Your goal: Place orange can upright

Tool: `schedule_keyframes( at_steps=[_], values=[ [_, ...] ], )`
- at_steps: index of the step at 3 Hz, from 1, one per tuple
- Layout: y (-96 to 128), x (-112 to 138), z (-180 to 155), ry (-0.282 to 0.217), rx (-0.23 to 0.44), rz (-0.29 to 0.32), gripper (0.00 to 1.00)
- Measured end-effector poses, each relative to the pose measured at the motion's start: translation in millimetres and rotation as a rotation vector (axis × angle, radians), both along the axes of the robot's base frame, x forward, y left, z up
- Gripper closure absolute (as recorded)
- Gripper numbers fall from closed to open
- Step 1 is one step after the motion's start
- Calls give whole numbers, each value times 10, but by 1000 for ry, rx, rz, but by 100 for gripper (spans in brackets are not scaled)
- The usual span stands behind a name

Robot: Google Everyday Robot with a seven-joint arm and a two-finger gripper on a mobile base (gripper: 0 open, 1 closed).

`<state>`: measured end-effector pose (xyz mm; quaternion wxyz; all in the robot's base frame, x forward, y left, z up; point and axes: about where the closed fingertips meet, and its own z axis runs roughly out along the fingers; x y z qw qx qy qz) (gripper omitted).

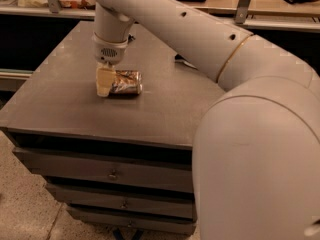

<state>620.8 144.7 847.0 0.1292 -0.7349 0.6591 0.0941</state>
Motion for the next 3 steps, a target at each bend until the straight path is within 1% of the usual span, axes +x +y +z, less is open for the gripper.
schedule_keyframes(
  at_steps=[1,2,3],
  values=[
    [97,-26,57,-8,7,51,80],
    [224,-85,315,-53,49,83,99],
    [312,-232,713,-110,202,115,100]
  ],
)
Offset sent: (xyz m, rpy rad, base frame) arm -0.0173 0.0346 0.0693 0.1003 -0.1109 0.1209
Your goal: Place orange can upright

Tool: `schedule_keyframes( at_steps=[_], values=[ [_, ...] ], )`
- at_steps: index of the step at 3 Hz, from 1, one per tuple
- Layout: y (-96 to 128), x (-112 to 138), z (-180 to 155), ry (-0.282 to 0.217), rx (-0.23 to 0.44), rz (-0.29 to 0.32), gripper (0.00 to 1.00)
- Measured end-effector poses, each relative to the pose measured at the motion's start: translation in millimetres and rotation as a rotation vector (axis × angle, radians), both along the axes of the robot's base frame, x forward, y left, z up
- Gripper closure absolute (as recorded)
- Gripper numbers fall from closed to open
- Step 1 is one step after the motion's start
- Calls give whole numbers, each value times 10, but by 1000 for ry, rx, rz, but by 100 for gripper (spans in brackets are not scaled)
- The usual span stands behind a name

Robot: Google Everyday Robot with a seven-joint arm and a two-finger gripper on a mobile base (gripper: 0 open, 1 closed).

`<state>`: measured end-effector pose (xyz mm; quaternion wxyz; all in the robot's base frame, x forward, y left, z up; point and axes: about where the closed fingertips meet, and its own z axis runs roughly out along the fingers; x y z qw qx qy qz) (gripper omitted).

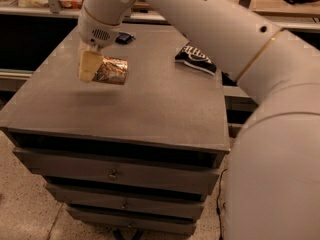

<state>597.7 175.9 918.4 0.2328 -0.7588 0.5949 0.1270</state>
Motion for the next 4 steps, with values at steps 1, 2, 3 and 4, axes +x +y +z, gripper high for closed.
schedule_keyframes(
  at_steps=[1,2,3,4],
  values=[
    [80,-143,305,-28,346,70,100],
    [45,-156,584,-74,627,89,100],
    [-395,-3,885,-223,823,37,100],
    [-844,131,975,-330,889,-41,100]
  ],
)
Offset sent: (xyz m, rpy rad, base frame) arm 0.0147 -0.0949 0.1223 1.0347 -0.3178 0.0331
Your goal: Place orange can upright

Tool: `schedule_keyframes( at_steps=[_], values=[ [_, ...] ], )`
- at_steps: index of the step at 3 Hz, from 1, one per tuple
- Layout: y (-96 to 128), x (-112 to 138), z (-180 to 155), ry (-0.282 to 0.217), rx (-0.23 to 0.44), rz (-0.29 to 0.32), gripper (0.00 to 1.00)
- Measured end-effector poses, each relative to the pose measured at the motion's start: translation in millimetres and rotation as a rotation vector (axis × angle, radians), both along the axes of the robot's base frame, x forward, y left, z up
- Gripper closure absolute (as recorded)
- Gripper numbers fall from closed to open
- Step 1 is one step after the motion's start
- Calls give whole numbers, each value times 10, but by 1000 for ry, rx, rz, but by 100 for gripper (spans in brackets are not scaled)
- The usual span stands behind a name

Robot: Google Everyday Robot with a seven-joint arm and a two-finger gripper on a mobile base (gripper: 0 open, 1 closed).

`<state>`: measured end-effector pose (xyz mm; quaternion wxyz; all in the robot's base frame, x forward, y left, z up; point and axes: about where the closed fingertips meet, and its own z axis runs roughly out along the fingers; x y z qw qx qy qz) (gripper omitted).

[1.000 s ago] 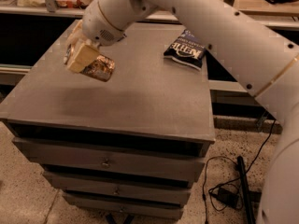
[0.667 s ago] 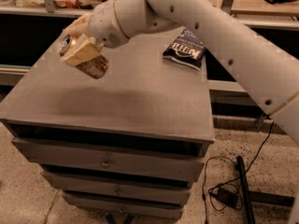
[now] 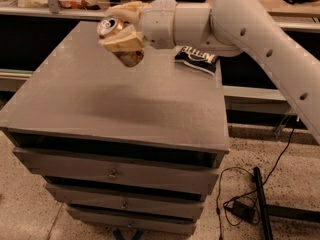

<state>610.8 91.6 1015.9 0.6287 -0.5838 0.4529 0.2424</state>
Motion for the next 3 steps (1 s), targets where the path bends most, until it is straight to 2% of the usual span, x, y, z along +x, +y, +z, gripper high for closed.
schedule_keyframes(
  at_steps=[1,2,3],
  values=[
    [-304,142,-159,53,50,-94,100],
    [-449,238,-383,151,78,-145,100],
    [-494,297,-583,242,108,-154,100]
  ],
)
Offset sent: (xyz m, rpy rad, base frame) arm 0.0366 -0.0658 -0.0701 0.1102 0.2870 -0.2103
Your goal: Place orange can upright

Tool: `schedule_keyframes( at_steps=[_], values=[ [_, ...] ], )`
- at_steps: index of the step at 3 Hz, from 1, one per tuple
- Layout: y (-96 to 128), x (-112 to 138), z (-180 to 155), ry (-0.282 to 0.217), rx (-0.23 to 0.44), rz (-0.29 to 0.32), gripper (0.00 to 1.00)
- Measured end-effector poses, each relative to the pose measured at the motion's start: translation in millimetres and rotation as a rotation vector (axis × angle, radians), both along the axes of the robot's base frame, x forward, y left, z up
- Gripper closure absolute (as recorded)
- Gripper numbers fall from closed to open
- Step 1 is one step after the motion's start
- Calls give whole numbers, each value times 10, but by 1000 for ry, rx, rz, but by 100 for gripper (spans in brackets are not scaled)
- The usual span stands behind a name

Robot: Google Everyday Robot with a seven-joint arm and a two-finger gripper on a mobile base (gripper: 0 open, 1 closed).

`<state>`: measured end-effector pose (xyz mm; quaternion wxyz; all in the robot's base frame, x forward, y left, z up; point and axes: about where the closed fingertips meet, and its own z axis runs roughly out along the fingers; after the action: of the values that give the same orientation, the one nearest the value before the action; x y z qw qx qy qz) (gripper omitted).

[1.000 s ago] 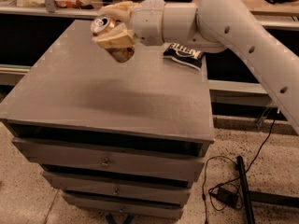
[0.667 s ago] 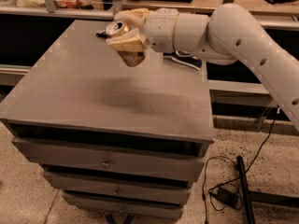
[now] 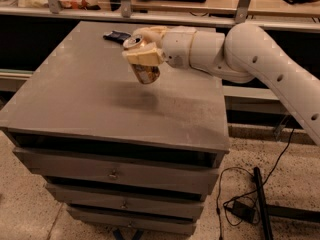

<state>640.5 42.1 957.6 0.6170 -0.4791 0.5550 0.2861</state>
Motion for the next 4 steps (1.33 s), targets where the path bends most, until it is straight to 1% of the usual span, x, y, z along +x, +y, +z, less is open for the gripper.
schedule_keyframes(
  at_steps=[1,2,3,4],
  values=[
    [-27,6,-243,75,79,2,100],
    [-6,-25,-319,61,145,22,100],
    [26,-33,-313,59,146,28,84],
    [53,-42,-308,59,145,32,59]
  ],
)
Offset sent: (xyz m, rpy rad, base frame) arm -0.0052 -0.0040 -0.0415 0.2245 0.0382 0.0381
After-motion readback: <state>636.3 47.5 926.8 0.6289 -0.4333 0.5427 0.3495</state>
